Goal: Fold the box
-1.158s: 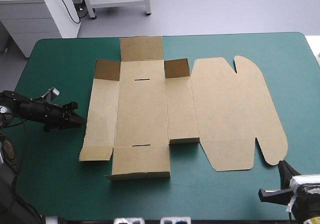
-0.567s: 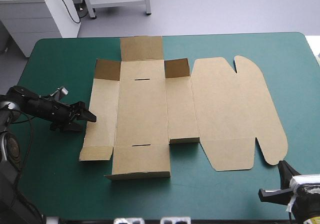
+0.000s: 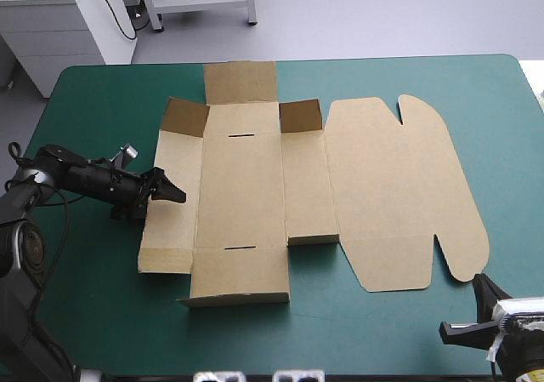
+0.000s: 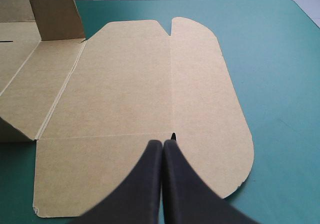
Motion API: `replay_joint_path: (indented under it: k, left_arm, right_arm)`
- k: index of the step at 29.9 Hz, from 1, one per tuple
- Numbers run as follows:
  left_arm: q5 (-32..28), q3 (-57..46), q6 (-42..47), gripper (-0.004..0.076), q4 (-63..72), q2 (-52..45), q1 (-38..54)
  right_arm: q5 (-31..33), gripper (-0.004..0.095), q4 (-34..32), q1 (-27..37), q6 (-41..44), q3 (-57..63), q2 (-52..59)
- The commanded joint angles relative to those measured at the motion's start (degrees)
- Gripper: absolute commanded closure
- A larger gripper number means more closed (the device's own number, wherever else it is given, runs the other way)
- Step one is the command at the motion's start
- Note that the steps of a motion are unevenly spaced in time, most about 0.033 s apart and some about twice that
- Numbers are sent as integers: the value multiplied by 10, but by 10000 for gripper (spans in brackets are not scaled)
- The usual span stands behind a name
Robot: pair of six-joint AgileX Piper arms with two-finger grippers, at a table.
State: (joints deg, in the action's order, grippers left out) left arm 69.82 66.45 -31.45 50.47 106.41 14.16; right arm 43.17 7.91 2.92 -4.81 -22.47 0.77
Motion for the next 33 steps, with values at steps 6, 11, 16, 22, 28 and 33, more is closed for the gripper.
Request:
replay_joint_path:
  k: [6,11,16,22,28,33]
  left_arm:
    - [32,1,3,174,53,-12,-8]
    - [42,1,3,175,54,-12,-8]
    - [42,1,5,219,48,-12,-10]
    - [42,1,22,465,3,-12,-33]
    - [43,2,22,727,4,-13,-34]
    - [43,2,33,729,-20,-13,-34]
  right_arm:
    - [-42,928,3,3,-2,-13,13]
    - [-42,928,3,3,-2,-13,13]
    - [-42,928,3,3,-2,-13,13]
    - [-42,928,3,3,-2,-13,13]
    - [-42,928,3,3,-2,-13,13]
    - [-42,928,3,3,-2,-13,13]
